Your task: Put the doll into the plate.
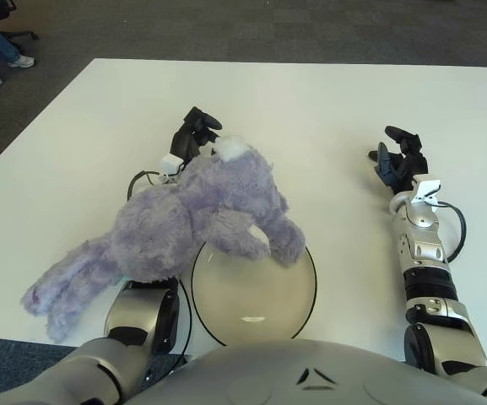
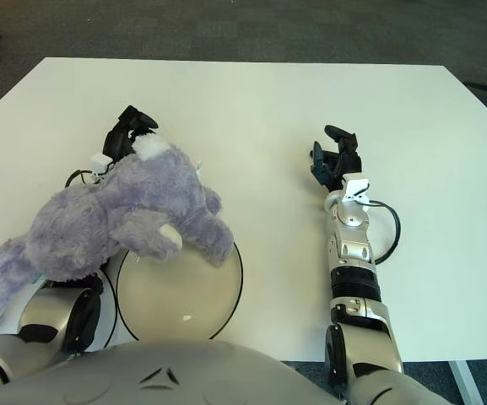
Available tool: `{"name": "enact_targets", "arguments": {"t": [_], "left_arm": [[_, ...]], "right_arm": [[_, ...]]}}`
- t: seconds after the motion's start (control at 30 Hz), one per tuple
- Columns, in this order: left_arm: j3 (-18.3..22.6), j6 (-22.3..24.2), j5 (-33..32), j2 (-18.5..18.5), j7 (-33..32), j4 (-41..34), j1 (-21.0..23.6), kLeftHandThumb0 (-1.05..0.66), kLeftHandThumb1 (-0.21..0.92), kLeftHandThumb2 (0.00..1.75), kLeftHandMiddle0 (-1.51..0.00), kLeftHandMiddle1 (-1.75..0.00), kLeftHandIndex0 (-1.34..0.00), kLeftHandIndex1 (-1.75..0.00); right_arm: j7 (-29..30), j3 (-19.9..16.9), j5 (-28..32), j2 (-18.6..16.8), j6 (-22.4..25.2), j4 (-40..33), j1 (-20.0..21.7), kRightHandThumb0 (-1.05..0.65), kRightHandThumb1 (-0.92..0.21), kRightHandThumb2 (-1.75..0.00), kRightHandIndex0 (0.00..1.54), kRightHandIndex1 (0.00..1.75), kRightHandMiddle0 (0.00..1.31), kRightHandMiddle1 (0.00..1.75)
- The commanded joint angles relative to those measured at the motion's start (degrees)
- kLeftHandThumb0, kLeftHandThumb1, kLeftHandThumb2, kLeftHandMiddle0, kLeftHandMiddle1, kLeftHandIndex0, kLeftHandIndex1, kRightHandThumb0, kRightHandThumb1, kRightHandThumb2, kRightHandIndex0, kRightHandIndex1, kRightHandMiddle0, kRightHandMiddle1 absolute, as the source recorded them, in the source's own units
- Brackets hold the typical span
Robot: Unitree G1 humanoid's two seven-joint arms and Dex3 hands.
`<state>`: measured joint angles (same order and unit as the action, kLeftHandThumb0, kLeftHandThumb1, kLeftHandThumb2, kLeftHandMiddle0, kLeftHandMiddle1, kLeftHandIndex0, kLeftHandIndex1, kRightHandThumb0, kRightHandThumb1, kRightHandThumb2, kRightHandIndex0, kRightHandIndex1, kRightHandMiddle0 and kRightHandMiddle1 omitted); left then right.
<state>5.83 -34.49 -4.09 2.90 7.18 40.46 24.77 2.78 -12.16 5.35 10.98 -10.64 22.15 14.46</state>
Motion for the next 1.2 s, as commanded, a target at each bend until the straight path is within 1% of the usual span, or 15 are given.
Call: {"name": "enact_targets", "arguments": {"t": [0.0, 0.07, 0.1, 0.2, 0.27, 0.3, 0.37, 0.4, 0.47, 0.53, 0.7, 0.9, 1.17], "left_arm": [[0.29, 0.40, 0.52, 0.66, -0.37, 2.11, -3.82, -0.01, 0.31, 1.33, -0.51, -1.75, -0.49, -1.75], [0.33, 0.42, 0.50, 0.73, -0.28, 2.18, -3.70, -0.01, 0.31, 1.33, -0.50, -1.75, -0.49, -1.75], [0.33, 0.41, 0.51, 0.76, -0.22, 2.20, -3.67, -0.01, 0.31, 1.33, -0.50, -1.75, -0.49, -1.75], [0.31, 0.47, 0.60, 0.80, -0.19, 2.15, -3.68, -0.01, 0.31, 1.33, -0.50, -1.75, -0.49, -1.75], [0.27, 0.63, 0.76, 0.84, -0.31, 2.02, -3.72, -0.01, 0.32, 1.33, -0.50, -1.75, -0.49, -1.75], [0.25, 0.71, 0.86, 0.86, -0.42, 1.95, -3.74, -0.01, 0.32, 1.33, -0.50, -1.75, -0.49, -1.75], [0.20, 0.85, 1.08, 0.82, -0.72, 1.88, -3.71, -0.01, 0.32, 1.33, -0.50, -1.75, -0.49, -1.75], [0.18, 0.92, 1.17, 0.82, -0.84, 1.84, -3.71, -0.01, 0.32, 1.33, -0.50, -1.75, -0.49, -1.75], [0.18, 1.15, 1.30, 0.81, -1.12, 1.72, -3.73, -0.01, 0.32, 1.33, -0.50, -1.75, -0.49, -1.75], [0.12, 1.35, 1.41, 0.72, -1.37, 1.52, -3.79, -0.01, 0.32, 1.33, -0.50, -1.75, -0.49, -1.75], [0.10, 1.47, 1.20, 0.69, -1.47, 1.35, -3.88, -0.01, 0.32, 1.33, -0.50, -1.75, -0.49, -1.75], [0.08, 1.36, 1.18, 0.74, -1.40, 1.19, -3.99, -0.01, 0.32, 1.33, -0.50, -1.75, -0.49, -1.75], [0.09, 1.45, 1.16, 0.73, -1.41, 1.01, -4.09, -0.01, 0.32, 1.32, -0.50, -1.75, -0.48, -1.75]], "right_arm": [[-1.84, -0.91, 2.13, -1.66, -1.32, 3.13, -1.72, -0.60, -0.89, -0.60, 0.31, 0.97, 0.00, 1.04], [-2.88, -1.55, 2.70, -1.78, -4.13, 6.25, -2.09, -0.62, -0.88, -0.60, 0.32, 0.96, 0.00, 1.13], [-3.21, -1.77, 2.82, -1.78, -5.18, 7.50, -1.95, -0.62, -0.87, -0.60, 0.32, 0.96, 0.00, 1.15], [-3.54, -2.01, 2.82, -1.71, -6.65, 9.23, -1.35, -0.64, -0.87, -0.60, 0.33, 0.96, 0.00, 1.19], [-3.58, -2.12, 2.73, -1.67, -7.42, 10.18, -0.97, -0.66, -0.88, -0.58, 0.33, 1.06, 0.00, 1.21], [-3.67, -2.18, 2.73, -1.68, -7.81, 10.58, -0.84, -0.67, -0.89, -0.57, 0.32, 1.14, 0.00, 1.23], [-3.95, -2.28, 2.81, -1.65, -8.50, 11.27, -0.56, -0.68, -0.90, -0.55, 0.31, 1.22, 0.00, 1.24], [-4.07, -2.31, 2.84, -1.66, -8.81, 11.54, -0.43, -0.68, -0.90, -0.55, 0.33, 1.29, 0.00, 1.24], [-4.42, -2.25, 2.91, -1.70, -8.99, 11.77, -0.33, -0.69, -0.91, -0.53, 0.36, 1.49, 0.00, 1.25], [-4.81, -2.27, 3.02, -1.66, -8.91, 11.81, -0.36, -0.69, -0.92, -0.53, 0.39, 1.55, 0.00, 1.23], [-5.91, -2.55, 3.78, -1.93, -8.72, 11.98, -0.46, -0.68, -0.91, -0.51, 0.46, 1.64, 0.00, 1.19], [-7.09, -2.94, 4.58, -2.12, -8.41, 12.26, -0.56, -0.64, -0.89, -0.53, 0.51, 1.71, 0.00, 1.16], [-8.18, -3.19, 5.16, -2.27, -8.64, 12.57, -0.41, -0.61, -0.85, -0.59, 0.55, 1.72, 0.00, 1.15]]}}
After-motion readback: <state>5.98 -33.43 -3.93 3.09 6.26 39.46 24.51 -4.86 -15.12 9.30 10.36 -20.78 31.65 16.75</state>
